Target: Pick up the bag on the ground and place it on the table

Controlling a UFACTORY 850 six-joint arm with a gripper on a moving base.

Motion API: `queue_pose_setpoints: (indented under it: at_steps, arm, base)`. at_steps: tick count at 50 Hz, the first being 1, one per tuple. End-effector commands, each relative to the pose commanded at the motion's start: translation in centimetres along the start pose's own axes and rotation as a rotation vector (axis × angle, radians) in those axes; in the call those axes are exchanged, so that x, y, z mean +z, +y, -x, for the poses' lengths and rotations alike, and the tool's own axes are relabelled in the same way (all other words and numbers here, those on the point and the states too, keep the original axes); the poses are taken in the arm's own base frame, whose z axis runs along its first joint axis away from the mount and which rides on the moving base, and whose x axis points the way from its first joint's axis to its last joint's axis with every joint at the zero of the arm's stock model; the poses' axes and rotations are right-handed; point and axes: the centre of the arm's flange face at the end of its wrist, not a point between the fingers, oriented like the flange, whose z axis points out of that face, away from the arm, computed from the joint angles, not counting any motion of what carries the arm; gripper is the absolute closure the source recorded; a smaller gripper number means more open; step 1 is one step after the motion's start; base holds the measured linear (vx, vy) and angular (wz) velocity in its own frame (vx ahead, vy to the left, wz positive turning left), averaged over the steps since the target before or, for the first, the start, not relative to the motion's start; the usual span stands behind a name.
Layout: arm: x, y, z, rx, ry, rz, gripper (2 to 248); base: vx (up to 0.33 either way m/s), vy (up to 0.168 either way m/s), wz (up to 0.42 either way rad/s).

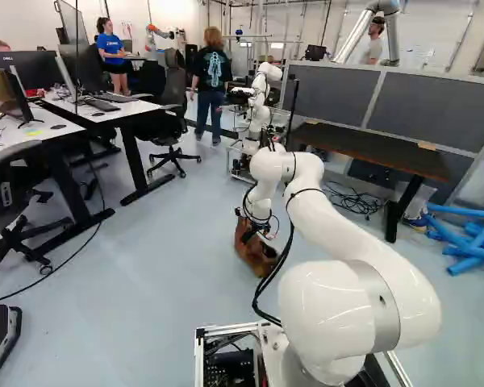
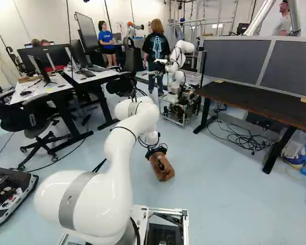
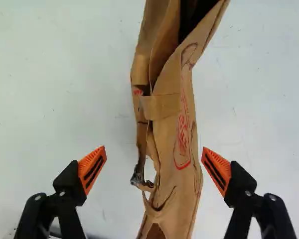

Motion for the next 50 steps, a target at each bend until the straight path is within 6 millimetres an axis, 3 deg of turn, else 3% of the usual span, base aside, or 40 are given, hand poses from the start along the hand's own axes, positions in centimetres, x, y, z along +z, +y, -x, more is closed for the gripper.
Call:
queue_pose_setpoints:
  at_steps: [5,6,10,11,15,16,21,22,26,27,31,32,50]
  arm:
    - [0.0,0.0,0.0,0.0,0.0,0.0,3]
    - [0.0,0.0,0.0,0.0,0.0,0.0,35]
    - [0.0,0.0,0.0,0.0,0.0,0.0,35]
    - [0.0,0.0,0.0,0.0,0.0,0.0,72]
    - [0.0,0.0,0.0,0.0,0.0,0.0,72]
    - [0.0,0.0,0.0,0.0,0.0,0.0,110]
    - [0.0,0.0,0.0,0.0,0.0,0.0,110]
    - [0.0,0.0,0.0,0.0,0.0,0.0,148]
    - [0.0,0.0,0.0,0.0,0.0,0.0,148]
    - [0.0,0.0,0.0,0.0,0.0,0.0,185]
    - [0.0,0.0,0.0,0.0,0.0,0.0,185]
    - [0.0,0.0,0.0,0.0,0.0,0.0,219]
    - [-1.2,0.1,-0.2,0.0,0.001,0.0,223]
  base:
    - [0.0,0.0,0.0]
    - [0.0,0.0,0.0]
    - [0.0,0.0,0.0]
    - [0.0,0.0,0.0]
    - [0.0,0.0,0.0]
    - [0.0,0.0,0.0]
    - [0.0,0.0,0.0]
    - [0.0,0.0,0.0]
    - [0.0,0.0,0.0]
    - [0.0,0.0,0.0]
    - [0.0,0.0,0.0]
    - [0.0,0.0,0.0]
    - [0.0,0.0,0.0]
